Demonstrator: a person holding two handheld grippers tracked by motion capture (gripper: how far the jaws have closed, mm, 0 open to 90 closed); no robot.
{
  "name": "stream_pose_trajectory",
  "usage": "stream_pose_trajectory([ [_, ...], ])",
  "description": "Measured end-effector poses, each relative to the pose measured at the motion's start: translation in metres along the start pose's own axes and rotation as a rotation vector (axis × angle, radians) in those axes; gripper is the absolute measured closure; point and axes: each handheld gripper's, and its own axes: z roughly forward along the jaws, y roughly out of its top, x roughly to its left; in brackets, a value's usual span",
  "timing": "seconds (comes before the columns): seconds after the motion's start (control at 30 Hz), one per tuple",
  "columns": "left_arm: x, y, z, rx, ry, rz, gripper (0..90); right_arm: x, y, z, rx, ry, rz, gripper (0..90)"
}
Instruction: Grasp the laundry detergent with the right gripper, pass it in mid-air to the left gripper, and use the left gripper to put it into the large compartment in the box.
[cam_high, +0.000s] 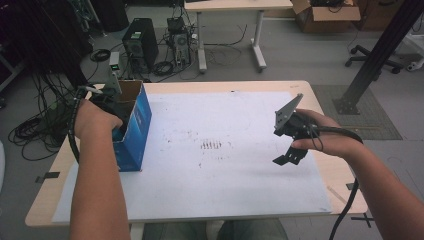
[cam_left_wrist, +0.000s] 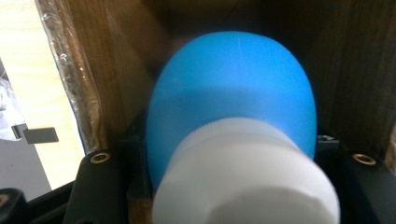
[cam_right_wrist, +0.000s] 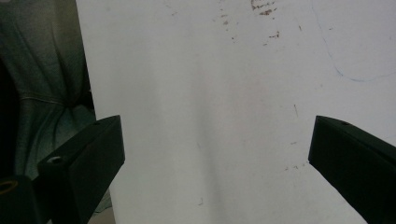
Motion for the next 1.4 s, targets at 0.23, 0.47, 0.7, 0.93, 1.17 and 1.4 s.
stream_pose_trajectory([
  [0.23, 0.0, -0.001, 0.0, -0.003, 0.0, -0.003, 37.4, 0.0, -0.001, 0.001, 0.001, 0.002, 0.0, 3.8],
  [0.47, -0.001, -0.002, -0.003, -0.014, -0.01, -0.014, 32.2, 0.001, -0.002, 0.0, -0.004, -0.004, 0.0, 3.7],
  [0.7, -0.003, -0.003, -0.012, -0.036, -0.009, -0.015, 28.8, 0.002, -0.001, 0.001, 0.0, -0.001, -0.001, 3.9],
  [0.93, -0.003, -0.007, -0.022, -0.013, 0.013, -0.004, 26.5, 0.002, 0.0, 0.0, -0.007, -0.002, -0.007, 3.8],
  [1.17, -0.007, -0.011, -0.035, -0.028, 0.015, 0.02, 23.8, 0.004, 0.003, 0.0, -0.005, -0.002, -0.015, 3.7],
  [1.4, -0.009, -0.015, -0.045, -0.038, 0.024, 0.025, 20.5, 0.005, 0.005, -0.001, -0.007, -0.003, -0.021, 3.7],
])
